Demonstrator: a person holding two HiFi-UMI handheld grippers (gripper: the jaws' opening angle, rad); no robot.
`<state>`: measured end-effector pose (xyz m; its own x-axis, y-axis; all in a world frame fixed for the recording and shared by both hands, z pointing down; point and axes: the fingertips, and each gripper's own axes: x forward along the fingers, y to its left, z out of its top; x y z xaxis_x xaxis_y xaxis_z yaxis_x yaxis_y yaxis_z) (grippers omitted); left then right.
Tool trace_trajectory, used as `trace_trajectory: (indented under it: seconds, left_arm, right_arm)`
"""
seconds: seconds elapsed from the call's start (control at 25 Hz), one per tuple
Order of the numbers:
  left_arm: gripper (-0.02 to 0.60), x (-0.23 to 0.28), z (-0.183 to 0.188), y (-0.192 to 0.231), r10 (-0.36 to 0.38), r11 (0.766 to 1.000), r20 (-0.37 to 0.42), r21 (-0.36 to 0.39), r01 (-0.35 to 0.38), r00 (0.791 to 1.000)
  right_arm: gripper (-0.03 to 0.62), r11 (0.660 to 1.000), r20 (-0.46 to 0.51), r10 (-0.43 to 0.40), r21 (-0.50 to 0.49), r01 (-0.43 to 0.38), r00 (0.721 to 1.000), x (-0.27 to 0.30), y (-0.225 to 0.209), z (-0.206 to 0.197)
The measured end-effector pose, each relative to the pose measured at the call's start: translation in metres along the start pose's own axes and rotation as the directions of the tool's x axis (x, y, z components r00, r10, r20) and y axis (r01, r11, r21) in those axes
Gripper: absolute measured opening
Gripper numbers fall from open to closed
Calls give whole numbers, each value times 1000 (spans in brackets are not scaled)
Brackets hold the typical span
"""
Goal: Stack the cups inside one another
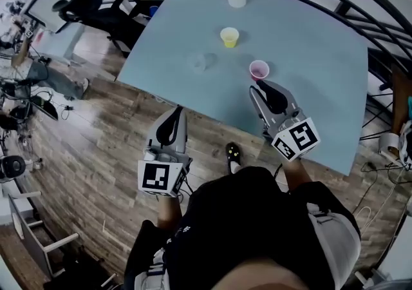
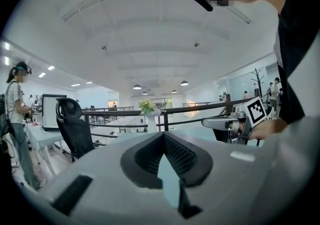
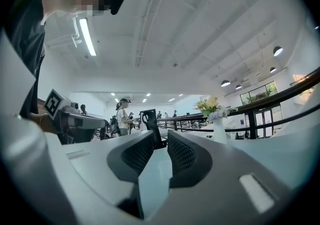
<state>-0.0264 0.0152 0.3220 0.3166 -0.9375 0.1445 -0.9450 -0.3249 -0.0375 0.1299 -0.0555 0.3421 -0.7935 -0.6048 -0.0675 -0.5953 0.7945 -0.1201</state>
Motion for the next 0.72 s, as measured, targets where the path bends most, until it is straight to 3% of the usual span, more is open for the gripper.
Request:
trace_trajectory:
  seconds: [0.48,0.72]
  left_arm:
    - [-15,43,4,3,-14,1000,-7,21,14,1000]
    - [-15,45,-6,14,7,1000,-21,-4,-7,1000]
  right_arm:
    - [141,996,-55,-89,-27,88,994,12,-56,-18]
    - [188,989,-103,-145,-37,142,984,14,-74,-38]
